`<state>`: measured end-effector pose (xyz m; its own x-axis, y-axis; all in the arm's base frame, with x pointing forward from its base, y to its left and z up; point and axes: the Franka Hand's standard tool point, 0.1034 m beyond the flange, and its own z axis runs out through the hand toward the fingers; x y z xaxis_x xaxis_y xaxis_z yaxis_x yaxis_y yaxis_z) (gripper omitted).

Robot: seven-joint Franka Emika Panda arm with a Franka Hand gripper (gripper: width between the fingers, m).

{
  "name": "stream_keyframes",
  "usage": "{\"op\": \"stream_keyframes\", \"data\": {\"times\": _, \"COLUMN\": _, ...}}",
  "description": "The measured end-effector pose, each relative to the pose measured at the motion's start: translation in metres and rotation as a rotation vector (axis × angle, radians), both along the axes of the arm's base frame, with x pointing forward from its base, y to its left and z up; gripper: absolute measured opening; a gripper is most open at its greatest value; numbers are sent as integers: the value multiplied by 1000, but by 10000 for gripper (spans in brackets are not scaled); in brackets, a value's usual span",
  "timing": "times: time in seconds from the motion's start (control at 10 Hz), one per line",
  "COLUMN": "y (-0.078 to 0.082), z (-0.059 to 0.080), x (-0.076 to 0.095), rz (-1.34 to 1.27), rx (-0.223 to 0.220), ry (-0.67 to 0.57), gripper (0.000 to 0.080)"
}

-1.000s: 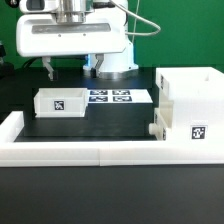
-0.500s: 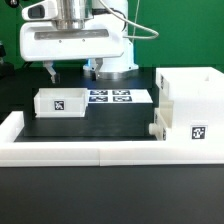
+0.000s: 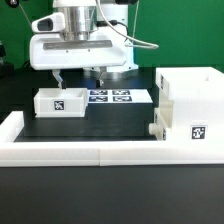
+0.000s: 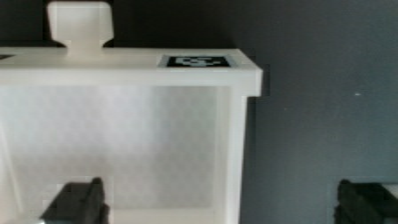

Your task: Assemble drawer

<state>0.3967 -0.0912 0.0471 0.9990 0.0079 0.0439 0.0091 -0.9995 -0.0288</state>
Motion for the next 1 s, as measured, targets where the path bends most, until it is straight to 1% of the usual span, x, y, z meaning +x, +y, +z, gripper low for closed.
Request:
{"op": "stream_keyframes", "data": {"times": 0.2, "y": 0, "z": -1, "x": -2, "rz": 7, "rx": -1, "ry": -1, "gripper": 649}}
{"op": "stream_keyframes", "data": {"times": 0.4, "y": 1, "z": -15, "x": -16, "rz": 41, "rx": -4, "ry": 9, "gripper": 649}}
{"op": "stream_keyframes", "data": {"times": 0.5, "y": 2, "z": -21, "x": -19, "rz": 51, "rx": -2, "ry": 17, "gripper": 649}}
{"op": "stream_keyframes", "data": {"times": 0.8, "y": 5, "z": -38, "x": -22, "rz": 64, "rx": -3, "ry": 24, "gripper": 649}}
{"op": "stream_keyframes", "data": {"times": 1.0, "y": 5, "z": -42, "x": -21, "rz": 66, "rx": -2, "ry": 25, "gripper": 649}}
